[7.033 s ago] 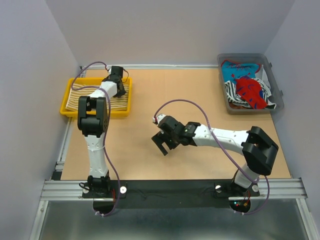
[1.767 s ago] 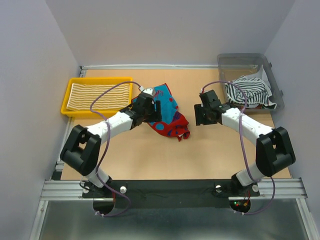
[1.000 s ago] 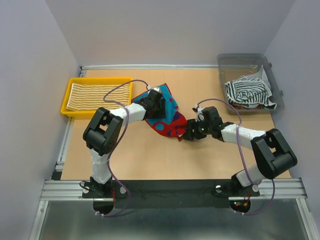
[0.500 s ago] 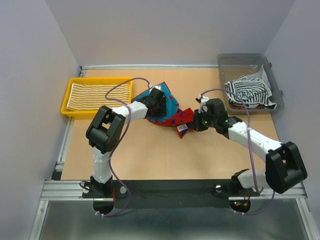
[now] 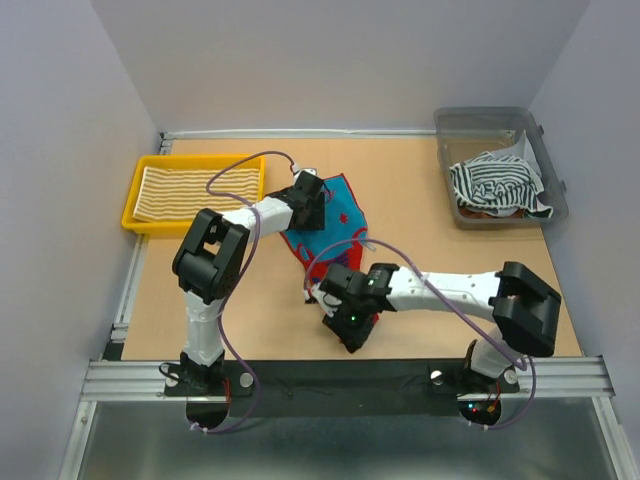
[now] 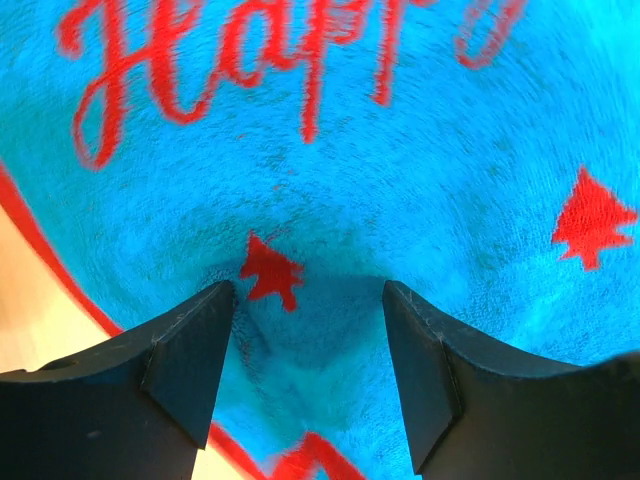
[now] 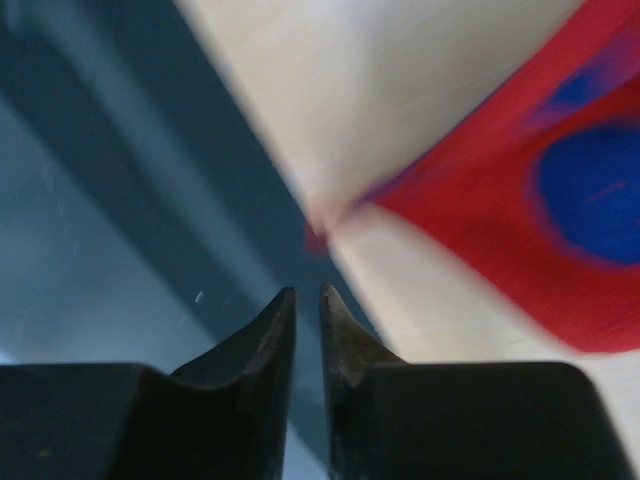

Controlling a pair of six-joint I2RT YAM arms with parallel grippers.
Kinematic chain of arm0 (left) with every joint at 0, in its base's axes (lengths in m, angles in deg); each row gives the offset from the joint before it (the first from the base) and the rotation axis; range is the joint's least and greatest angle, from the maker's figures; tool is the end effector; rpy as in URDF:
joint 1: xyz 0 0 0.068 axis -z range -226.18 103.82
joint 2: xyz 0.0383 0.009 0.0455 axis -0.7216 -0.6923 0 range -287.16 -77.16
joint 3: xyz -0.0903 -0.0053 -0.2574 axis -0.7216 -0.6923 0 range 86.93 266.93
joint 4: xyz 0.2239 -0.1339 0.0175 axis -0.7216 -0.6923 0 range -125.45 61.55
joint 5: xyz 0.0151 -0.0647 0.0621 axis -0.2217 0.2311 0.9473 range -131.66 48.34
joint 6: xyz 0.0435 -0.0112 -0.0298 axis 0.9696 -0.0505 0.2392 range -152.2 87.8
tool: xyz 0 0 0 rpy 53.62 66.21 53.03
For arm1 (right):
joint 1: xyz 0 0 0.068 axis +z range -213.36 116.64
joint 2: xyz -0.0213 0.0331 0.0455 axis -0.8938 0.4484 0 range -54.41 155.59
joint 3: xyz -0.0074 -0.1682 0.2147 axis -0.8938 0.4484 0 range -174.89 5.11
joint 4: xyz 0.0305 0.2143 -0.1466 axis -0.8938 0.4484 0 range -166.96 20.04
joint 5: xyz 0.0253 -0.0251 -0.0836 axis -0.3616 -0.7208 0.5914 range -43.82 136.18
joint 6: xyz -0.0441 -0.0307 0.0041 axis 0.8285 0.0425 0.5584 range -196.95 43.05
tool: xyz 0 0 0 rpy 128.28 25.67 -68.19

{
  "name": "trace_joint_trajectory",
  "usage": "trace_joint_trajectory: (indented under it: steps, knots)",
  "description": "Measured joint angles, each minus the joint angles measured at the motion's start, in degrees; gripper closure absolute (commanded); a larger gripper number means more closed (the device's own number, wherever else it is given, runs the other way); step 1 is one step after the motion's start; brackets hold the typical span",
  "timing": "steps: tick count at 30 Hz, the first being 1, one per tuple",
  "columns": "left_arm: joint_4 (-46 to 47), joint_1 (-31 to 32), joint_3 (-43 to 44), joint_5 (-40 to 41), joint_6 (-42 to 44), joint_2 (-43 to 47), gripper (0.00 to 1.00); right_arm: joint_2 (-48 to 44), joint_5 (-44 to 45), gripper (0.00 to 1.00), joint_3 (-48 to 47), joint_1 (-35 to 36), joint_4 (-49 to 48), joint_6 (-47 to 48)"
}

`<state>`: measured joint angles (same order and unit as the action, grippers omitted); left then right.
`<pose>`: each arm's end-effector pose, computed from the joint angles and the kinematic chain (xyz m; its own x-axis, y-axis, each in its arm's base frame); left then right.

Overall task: Fold and stack the towels
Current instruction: Flatten out the crumpled towel

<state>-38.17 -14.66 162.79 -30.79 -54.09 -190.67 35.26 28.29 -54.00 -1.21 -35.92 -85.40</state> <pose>0.3699 -0.2191 0.1732 -0.7328 0.0201 -0.6802 0.1417 0.9822 -0.1237 0.1277 0.2651 0.2023 -0.5688 -0.7770 -0.2695 -0.8119 0.4783 0.3347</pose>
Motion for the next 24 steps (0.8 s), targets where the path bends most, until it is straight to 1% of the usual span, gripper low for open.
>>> trace_joint_trajectory:
  steps: [1,3,4,6,8,10,11,13,16,20,24]
  knots:
    - [0.0,0.0,0.0,0.1,0.1,0.0,0.27,1.1,-0.7,0.63,0.0,2.3,1.6,0.3]
    - [0.1,-0.1,0.0,0.2,0.3,0.0,0.27,1.9,-2.5,0.57,-0.2,5.3,4.3,1.1]
    - [0.2,-0.2,-0.1,0.2,0.4,0.0,0.27,1.9,-3.2,0.49,-0.9,6.5,6.1,1.6]
    - [0.7,-0.2,-0.4,0.3,0.4,0.1,0.27,1.2,-1.4,0.4,-2.4,7.0,7.1,1.0]
    - [1.3,-0.2,-1.1,0.2,0.4,0.5,0.27,-1.1,3.7,0.4,-4.2,6.6,7.4,-0.3]
    - [1.3,-0.2,-2.4,0.0,0.4,1.7,0.26,-4.2,7.9,0.4,-5.2,4.2,7.2,-2.1]
    - [1.0,-0.2,-3.2,-0.4,0.3,2.9,0.24,-6.3,9.4,0.4,-5.3,1.5,6.9,-3.5]
    - [0.6,-0.2,-4.2,-0.7,0.2,4.9,0.23,-11.1,13.9,0.43,-4.9,-6.8,5.3,-6.7]
    - [0.2,-0.1,-5.9,-1.3,-0.6,11.3,0.22,-15.6,18.7,0.47,-2.0,-16.9,2.1,-10.0]
    - [0.3,0.8,-9.3,-1.4,-2.0,22.8,0.22,-16.9,19.9,0.48,5.0,-22.2,-1.4,-13.7]
    - [0.8,4.7,-14.6,-1.5,-3.8,31.6,0.22,-16.9,14.8,0.48,15.2,-25.0,-7.3,-17.9]
